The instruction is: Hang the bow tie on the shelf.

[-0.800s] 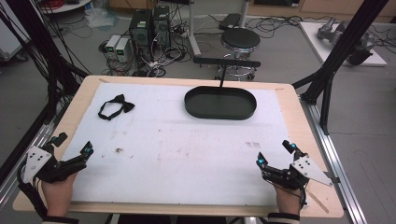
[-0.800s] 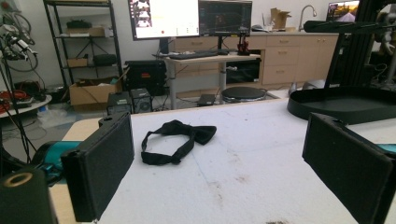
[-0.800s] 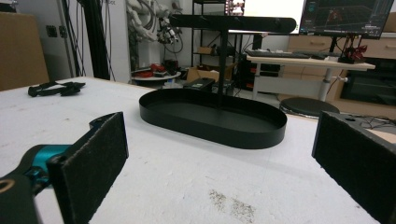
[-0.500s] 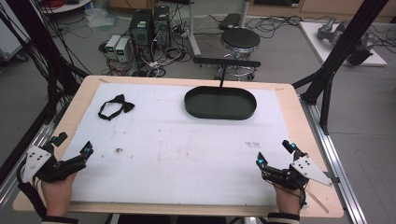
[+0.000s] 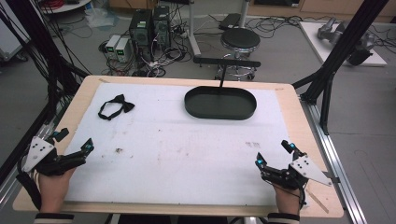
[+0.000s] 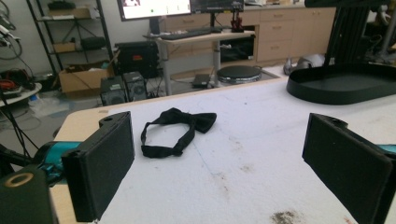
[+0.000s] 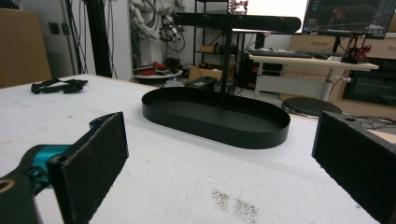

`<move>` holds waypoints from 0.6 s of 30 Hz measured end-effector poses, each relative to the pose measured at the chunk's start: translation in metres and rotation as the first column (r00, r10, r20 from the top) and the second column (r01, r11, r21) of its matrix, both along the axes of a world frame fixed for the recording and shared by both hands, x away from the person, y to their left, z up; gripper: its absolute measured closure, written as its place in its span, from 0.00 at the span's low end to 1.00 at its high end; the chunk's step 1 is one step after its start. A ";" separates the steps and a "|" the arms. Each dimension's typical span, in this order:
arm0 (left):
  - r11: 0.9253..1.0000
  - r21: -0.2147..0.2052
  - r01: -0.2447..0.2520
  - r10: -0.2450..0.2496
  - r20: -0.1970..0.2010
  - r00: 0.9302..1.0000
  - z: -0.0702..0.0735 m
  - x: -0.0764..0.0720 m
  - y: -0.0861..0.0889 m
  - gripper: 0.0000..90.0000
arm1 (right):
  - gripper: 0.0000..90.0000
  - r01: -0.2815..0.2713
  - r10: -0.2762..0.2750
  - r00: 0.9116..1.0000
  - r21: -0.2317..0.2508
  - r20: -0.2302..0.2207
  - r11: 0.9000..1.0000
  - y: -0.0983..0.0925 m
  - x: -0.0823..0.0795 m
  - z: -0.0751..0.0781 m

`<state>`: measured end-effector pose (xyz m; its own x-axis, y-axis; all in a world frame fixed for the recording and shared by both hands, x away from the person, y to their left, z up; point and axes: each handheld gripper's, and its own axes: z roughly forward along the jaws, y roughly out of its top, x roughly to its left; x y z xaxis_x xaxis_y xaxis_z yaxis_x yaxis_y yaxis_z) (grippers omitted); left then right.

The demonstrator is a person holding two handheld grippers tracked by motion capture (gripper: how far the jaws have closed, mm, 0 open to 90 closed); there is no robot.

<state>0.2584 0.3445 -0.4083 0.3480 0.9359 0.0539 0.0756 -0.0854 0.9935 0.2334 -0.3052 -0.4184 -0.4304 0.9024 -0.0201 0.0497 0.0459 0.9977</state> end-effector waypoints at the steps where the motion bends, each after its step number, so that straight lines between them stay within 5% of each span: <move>1: 1.000 0.006 0.005 -0.005 -0.007 1.000 0.000 0.002 0.000 0.11 | 0.03 -0.001 0.001 1.000 -0.006 0.003 1.000 0.001 0.001 0.000; 13: 0.990 0.087 0.107 -0.097 -0.112 0.989 0.013 0.046 -0.010 0.14 | 0.03 -0.009 0.009 1.000 -0.017 -0.002 1.000 0.004 0.001 0.000; 18: 0.982 0.116 0.147 -0.129 -0.147 0.981 0.024 0.067 -0.013 0.28 | 0.03 -0.010 0.010 1.000 -0.012 -0.009 1.000 0.003 0.002 -0.001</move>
<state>0.3259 0.3313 -0.3843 0.4855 0.8672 0.1107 0.1903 -0.2284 0.9548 0.2349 -0.3019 -0.4191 -0.4394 0.8979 -0.0272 0.0585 0.0588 0.9966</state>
